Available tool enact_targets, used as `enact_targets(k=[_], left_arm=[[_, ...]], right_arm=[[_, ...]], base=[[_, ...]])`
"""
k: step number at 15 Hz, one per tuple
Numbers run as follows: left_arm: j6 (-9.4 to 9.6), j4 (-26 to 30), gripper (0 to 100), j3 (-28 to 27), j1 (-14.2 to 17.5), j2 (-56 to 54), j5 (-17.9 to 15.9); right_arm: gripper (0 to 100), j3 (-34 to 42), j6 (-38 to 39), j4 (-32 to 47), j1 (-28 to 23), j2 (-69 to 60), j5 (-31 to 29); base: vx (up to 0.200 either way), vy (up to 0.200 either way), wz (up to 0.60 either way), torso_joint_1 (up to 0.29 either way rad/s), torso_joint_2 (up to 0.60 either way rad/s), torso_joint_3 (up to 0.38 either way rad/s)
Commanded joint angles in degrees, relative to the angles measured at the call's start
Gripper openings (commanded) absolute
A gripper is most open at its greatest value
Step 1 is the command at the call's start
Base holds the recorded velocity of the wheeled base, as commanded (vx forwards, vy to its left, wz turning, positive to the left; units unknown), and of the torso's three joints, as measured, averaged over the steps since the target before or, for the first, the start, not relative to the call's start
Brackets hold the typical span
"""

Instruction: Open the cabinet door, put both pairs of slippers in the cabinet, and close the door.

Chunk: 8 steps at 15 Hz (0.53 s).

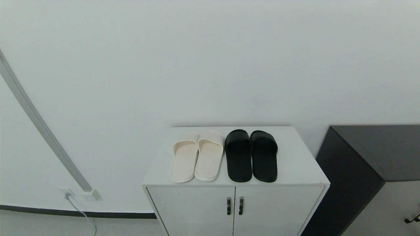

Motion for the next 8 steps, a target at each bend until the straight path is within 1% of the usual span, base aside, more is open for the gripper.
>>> enact_targets(k=[1,6,7,8], left_arm=[[-0.02,0.00,0,0.00,0.06,0.05,0.03],[0.07,0.00,0,0.00,-0.03,0.05,-0.32],[0.16,0.09,0,0.00,-0.03,0.05,-0.76],[0.16,0.09,0,0.00,-0.03,0.05,-0.76]], right_arm=[[100,0.00,0.26,0.00,0.01,0.00,0.01],[100,0.00,0.34,-0.18,0.28,1.49,0.01],[100,-4.13,2.98,-1.41,1.16,4.13,0.19],[100,-16.61,12.82,-1.32,3.00,10.37,1.24]], base=[[0.000,0.000,0.00,0.000,0.00,0.000],[0.000,0.000,0.00,0.000,0.00,0.000],[0.000,0.000,0.00,0.000,0.00,0.000],[0.000,0.000,0.00,0.000,0.00,0.000]])
